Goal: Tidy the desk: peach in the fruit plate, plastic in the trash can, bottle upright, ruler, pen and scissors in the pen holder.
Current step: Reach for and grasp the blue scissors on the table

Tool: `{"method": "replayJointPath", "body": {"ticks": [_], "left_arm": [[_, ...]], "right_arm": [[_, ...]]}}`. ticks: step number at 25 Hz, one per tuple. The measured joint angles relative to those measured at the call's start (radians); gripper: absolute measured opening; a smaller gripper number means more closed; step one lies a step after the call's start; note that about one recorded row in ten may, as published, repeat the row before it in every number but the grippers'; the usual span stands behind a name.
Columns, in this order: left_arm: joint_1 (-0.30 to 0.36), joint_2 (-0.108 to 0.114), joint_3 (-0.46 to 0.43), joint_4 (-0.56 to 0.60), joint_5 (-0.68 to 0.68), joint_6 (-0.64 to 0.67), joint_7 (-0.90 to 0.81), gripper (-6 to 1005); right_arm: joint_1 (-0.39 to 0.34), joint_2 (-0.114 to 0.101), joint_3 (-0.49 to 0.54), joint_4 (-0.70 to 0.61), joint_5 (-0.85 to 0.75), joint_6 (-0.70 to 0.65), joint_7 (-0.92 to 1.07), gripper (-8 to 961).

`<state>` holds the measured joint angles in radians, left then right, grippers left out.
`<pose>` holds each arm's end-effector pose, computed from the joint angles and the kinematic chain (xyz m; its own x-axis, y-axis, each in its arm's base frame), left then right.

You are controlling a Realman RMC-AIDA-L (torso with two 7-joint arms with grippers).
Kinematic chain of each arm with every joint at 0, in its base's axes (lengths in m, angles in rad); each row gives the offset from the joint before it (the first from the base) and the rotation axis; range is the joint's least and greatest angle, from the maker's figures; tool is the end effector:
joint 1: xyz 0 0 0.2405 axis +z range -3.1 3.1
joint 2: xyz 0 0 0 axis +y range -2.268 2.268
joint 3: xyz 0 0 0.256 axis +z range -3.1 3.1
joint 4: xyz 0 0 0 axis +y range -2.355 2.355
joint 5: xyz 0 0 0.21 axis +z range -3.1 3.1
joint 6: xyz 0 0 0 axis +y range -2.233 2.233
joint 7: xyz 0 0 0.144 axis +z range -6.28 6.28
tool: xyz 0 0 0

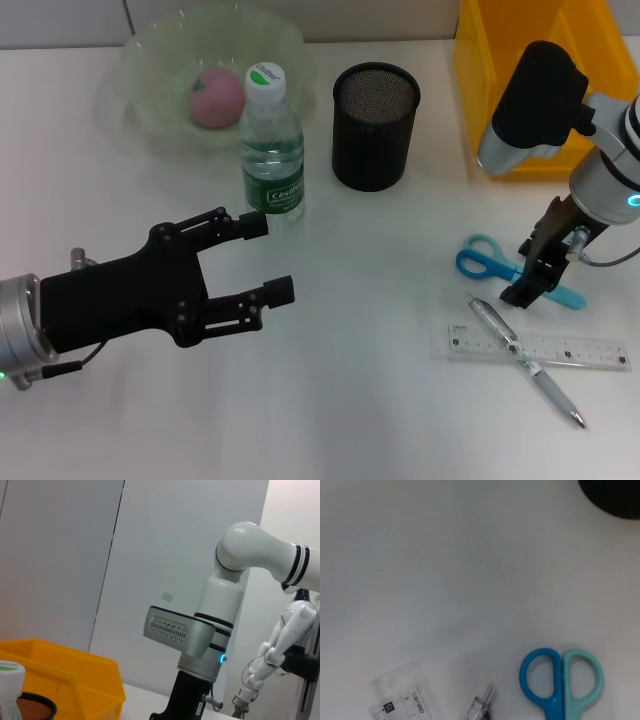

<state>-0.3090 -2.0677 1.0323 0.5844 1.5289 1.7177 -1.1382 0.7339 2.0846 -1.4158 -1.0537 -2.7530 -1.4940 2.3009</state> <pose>-0.2628 0.2589 -0.0133 0.6681 0.2069 0.7147 0.3444 -0.9375 -0.0506 0.2091 0.3682 -0.0256 0.7323 -0.4648 0.4977 -0.3151 -0.8792 -0.3574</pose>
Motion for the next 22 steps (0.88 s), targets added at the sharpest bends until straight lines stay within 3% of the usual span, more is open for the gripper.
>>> {"method": "replayJointPath", "body": {"ticks": [16,22], "left_arm": [[-0.001,0.000,-0.002,0.000,0.000,-0.001,0.000,812],[0.000,0.000,-0.001,0.000,0.000,0.000,0.000,812]], "right_arm": [[-0.001,0.001,0.000,0.005,0.001,0.003,0.005,679],[-0.002,0.001,0.000,0.005,0.004,0.002,0.005,621]]}}
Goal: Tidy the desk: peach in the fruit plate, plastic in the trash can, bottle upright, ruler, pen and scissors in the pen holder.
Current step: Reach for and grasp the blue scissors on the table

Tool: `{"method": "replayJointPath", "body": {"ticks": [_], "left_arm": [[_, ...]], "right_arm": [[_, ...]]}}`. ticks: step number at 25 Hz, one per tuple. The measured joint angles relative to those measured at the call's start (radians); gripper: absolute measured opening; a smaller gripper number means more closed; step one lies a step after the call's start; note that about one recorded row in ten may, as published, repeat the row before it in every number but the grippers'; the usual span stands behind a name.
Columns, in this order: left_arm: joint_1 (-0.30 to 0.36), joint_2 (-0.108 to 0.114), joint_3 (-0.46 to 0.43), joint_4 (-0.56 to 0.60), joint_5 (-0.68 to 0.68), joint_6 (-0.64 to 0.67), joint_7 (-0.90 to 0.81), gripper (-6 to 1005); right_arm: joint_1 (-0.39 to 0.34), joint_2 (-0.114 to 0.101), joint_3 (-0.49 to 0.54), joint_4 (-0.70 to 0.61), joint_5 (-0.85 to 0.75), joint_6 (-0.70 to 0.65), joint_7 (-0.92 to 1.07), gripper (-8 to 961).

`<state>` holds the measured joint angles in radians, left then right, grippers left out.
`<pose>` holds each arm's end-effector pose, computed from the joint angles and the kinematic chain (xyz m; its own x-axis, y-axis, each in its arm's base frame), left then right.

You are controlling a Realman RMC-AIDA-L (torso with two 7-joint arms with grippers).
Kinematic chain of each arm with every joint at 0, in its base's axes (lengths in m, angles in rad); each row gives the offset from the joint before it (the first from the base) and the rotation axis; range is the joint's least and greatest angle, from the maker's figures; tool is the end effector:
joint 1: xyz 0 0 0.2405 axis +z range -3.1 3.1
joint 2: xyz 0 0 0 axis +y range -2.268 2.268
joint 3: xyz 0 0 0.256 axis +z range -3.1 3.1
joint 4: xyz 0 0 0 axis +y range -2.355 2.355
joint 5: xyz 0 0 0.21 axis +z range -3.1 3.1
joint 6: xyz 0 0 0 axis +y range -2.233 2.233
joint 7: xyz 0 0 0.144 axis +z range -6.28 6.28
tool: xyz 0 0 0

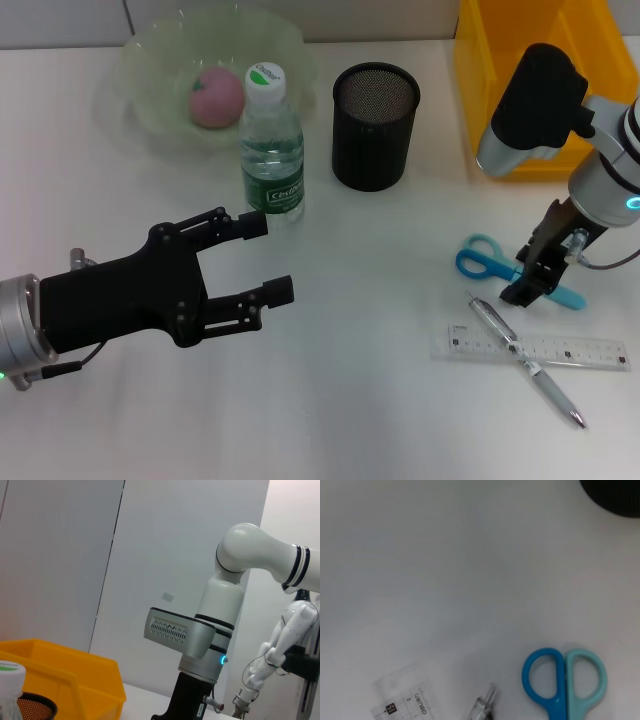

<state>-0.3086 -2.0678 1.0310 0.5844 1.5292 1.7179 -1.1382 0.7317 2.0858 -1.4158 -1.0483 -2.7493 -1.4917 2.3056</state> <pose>-0.2630 0.2589 -0.0131 0.6677 0.2069 0.7151 0.3452 -0.9371 -0.0512 0.2104 0.3671 -0.0269 0.7299 -0.4721 0.4943 -0.3251 -0.8759 -0.3564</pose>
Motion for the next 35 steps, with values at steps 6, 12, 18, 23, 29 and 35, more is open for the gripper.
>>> {"method": "replayJointPath", "body": {"ticks": [6,12,18,23,29,35], "left_arm": [[0.001,0.000,0.000,0.000,0.000,0.002,0.000,812],[0.002,0.000,0.004,0.000,-0.001,0.004,0.000,812],[0.002,0.000,0.005,0.000,-0.003,0.006,0.000,812],[0.002,0.000,0.004,0.000,-0.004,0.006,0.000,812],[0.002,0.000,0.002,0.000,-0.005,0.006,0.000,812],[0.001,0.000,0.003,0.000,-0.005,0.006,0.000,812]], "right_arm": [[0.000,0.000,0.000,0.009,0.001,-0.004,0.000,564],[-0.004,0.000,0.000,0.010,0.001,-0.004,0.000,470],[-0.005,0.000,0.000,0.009,0.002,-0.001,0.000,439],[-0.006,0.000,0.000,0.004,0.002,-0.001,0.000,414],[-0.006,0.000,0.000,0.004,0.003,0.000,0.000,284],[-0.006,0.000,-0.014,0.007,0.004,0.001,0.000,265]]}}
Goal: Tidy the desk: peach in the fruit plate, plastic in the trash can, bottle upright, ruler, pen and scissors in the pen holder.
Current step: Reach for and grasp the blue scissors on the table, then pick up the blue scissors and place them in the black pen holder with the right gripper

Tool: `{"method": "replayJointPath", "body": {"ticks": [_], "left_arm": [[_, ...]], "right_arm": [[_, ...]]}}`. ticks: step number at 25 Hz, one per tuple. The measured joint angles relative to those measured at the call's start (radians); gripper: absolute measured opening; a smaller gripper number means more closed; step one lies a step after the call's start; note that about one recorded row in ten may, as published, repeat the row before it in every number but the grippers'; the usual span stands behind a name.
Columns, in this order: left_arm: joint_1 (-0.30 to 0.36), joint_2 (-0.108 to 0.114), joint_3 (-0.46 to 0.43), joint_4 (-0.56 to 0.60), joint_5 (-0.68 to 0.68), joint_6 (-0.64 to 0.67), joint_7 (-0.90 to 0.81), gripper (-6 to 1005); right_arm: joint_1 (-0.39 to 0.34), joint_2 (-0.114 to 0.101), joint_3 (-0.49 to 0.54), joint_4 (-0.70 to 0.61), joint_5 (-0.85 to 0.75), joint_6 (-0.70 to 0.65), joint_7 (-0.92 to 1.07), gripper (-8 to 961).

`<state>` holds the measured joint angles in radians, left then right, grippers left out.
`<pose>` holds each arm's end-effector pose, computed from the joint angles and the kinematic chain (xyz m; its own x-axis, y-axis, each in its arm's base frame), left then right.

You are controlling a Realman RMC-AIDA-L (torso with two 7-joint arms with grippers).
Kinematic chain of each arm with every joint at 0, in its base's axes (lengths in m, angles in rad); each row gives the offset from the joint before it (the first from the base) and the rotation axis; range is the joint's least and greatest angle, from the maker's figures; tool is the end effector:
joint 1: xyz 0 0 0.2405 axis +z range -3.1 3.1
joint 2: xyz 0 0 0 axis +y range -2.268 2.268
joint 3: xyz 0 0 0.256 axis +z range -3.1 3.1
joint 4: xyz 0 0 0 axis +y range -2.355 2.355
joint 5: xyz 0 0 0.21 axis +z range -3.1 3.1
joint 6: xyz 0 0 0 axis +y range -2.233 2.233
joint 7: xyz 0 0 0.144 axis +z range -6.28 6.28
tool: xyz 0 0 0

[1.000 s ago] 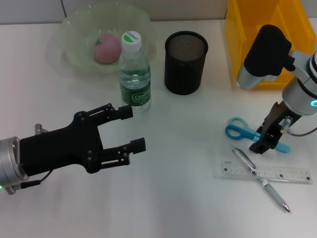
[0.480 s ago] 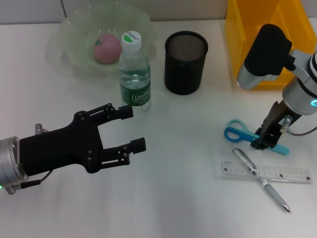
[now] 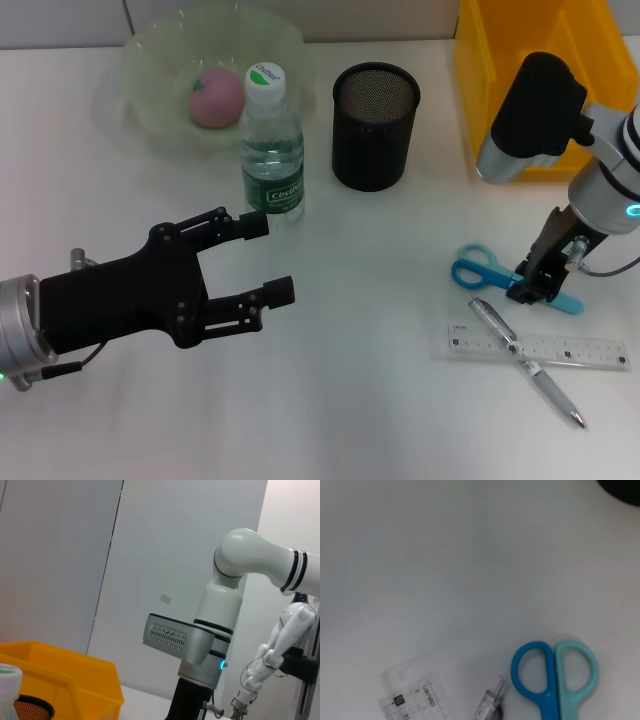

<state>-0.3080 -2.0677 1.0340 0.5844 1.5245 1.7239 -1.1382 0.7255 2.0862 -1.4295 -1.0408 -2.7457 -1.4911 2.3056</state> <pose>-0.2622 0.2582 -0.0129 0.6643 0.2056 0.7186 0.3416 -0.9387 -0.0472 0.2134 0.3640 -0.0297 0.7243 -0.4700 0.5044 -0.3284 -0.8785 -0.3470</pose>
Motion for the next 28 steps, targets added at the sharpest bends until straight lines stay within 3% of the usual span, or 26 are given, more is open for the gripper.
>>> {"method": "replayJointPath", "body": {"ticks": [18,28], "left_arm": [[0.001,0.000,-0.004,0.000,0.001,-0.003,0.000,812],[-0.001,0.000,-0.006,0.000,0.000,-0.001,0.000,812]], "right_arm": [[-0.009,0.002,-0.045,-0.016,0.010,0.021,0.008,222],[-0.116,-0.002,-0.036,-0.191,0.067,0.015,0.009,223]]}}
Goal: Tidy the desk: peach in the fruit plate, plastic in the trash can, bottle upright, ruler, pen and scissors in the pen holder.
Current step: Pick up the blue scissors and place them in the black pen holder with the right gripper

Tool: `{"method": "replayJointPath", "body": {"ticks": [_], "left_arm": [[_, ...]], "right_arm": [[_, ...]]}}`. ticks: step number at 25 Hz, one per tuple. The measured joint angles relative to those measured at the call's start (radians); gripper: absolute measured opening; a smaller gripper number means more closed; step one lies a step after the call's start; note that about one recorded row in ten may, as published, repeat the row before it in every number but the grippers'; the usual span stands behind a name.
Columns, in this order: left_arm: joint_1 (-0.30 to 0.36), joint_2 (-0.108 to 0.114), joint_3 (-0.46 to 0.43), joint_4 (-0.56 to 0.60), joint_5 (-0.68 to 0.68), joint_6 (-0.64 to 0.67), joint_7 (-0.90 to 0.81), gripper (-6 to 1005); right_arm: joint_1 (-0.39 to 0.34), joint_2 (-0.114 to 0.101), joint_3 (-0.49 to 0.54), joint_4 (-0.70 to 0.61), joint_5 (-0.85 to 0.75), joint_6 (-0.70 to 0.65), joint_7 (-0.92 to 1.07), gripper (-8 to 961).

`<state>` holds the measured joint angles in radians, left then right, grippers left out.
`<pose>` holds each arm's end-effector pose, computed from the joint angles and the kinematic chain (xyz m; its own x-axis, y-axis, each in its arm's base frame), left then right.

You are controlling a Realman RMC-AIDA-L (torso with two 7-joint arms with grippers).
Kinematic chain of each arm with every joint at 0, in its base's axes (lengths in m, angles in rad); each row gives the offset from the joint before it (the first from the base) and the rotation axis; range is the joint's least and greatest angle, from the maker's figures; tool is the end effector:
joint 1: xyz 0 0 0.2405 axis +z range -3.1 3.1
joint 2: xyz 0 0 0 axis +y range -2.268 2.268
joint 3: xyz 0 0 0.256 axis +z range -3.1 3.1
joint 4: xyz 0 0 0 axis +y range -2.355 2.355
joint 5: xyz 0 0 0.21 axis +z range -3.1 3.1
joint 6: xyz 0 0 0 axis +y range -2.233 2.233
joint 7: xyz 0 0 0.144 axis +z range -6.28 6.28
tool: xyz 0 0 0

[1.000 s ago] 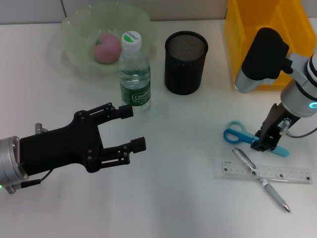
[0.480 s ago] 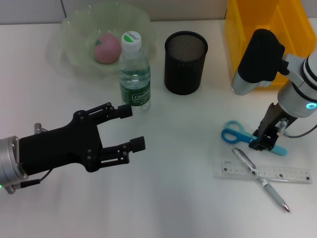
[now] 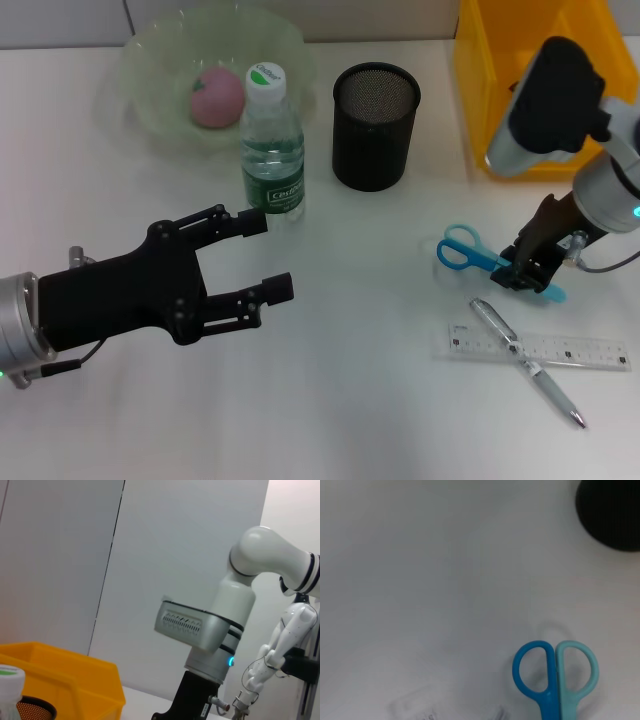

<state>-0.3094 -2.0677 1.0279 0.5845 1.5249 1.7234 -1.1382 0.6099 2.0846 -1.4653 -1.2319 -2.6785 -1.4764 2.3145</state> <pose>-0.2622 0.2591 -0.0120 0.6632 0.2031 0.7203 0.3432 -0.9378 -0.0517 0.2040 0.3548 -0.0213 0.7929 -0.4536 0.4068 -0.3070 -0.8741 -0.3763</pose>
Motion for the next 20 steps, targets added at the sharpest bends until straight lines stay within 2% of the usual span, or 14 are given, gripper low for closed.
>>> {"method": "replayJointPath", "body": {"ticks": [3,6,11,15,20], "left_arm": [[0.000,0.000,-0.005,0.000,0.000,0.000,0.000,812],[0.000,0.000,-0.013,0.000,-0.001,0.001,0.000,812],[0.000,0.001,-0.025,0.000,-0.003,0.002,0.000,812],[0.000,0.001,-0.025,0.000,-0.003,0.002,0.000,812],[-0.002,0.001,-0.025,0.000,-0.003,-0.001,0.006,811]], "right_arm": [[-0.044,-0.001,0.025,-0.057,0.038,-0.001,-0.003,229],[-0.101,-0.001,0.100,-0.106,0.111,-0.002,-0.035,234],[-0.147,-0.001,0.187,-0.119,0.216,0.003,-0.087,243],[-0.175,-0.001,0.266,-0.103,0.348,0.028,-0.158,251],[-0.209,-0.004,0.306,-0.024,0.591,0.151,-0.278,260]]}}
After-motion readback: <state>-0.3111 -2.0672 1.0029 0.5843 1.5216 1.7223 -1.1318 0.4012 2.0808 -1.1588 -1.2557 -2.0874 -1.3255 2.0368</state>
